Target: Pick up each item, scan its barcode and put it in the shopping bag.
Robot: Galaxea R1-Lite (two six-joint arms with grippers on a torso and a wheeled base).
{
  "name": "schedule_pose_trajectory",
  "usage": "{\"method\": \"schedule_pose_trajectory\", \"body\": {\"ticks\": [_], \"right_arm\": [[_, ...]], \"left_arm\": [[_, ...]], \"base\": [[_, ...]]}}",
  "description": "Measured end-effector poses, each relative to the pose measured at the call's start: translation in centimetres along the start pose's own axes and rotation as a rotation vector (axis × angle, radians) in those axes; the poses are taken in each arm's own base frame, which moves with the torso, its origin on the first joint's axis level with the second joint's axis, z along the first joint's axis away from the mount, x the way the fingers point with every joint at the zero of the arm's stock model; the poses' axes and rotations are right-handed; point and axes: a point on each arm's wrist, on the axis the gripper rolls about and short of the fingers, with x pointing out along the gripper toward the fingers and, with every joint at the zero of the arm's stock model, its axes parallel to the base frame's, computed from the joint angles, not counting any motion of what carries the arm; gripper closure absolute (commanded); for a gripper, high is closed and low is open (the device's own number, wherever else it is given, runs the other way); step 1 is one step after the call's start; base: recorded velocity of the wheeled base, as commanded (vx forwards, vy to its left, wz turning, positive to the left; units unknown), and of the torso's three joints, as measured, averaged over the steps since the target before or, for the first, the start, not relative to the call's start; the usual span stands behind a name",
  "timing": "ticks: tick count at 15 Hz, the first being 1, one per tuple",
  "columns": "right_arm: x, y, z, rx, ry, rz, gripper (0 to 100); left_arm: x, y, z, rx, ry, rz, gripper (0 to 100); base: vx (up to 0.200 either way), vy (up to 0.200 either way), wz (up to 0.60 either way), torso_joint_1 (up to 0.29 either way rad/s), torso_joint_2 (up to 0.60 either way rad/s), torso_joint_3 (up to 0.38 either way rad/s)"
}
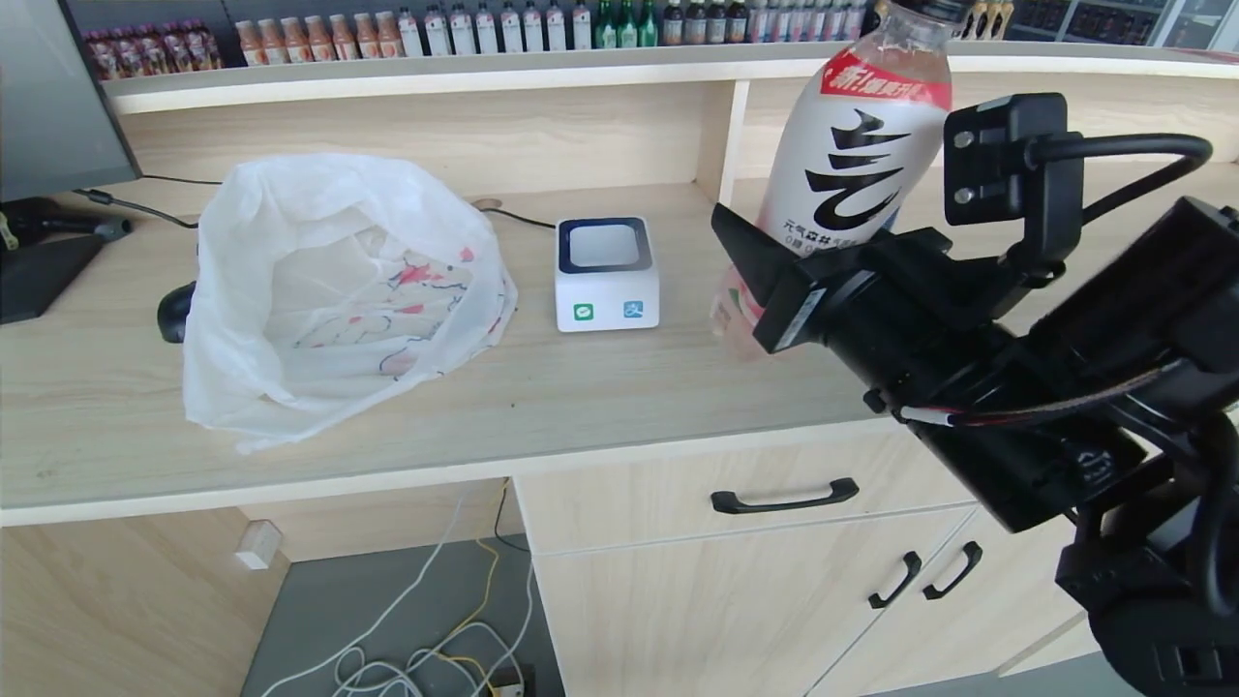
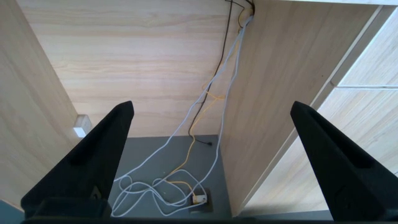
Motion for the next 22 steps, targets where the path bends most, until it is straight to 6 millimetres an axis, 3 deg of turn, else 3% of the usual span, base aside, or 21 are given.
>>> {"method": "schedule_pose_trajectory", "body": {"ticks": [4,9,17,22], "right_arm": [[-1.5,1.2,0.0,0.029,-0.032,0.071,100],[-1.4,-0.5,0.3,0.012,-0.057,0.007,100],[-1.6,-0.9,0.2,0.006,-0.058,-0.003,100],[-1.6,-0.9,0.1,0.005,-0.056,-0.005,100]], "left_arm": [[0.0,0.0,0.0,0.0,0.0,0.0,0],[0.0,0.0,0.0,0.0,0.0,0.0,0],[0.0,0.0,0.0,-0.001,0.001,0.0,0],[0.0,0.0,0.0,-0.001,0.0,0.001,0]], "base": [[0.0,0.0,0.0,0.0,0.0,0.0],[0.0,0.0,0.0,0.0,0.0,0.0],[0.0,0.2,0.0,0.003,0.0,0.001],[0.0,0.0,0.0,0.0,0.0,0.0]]}}
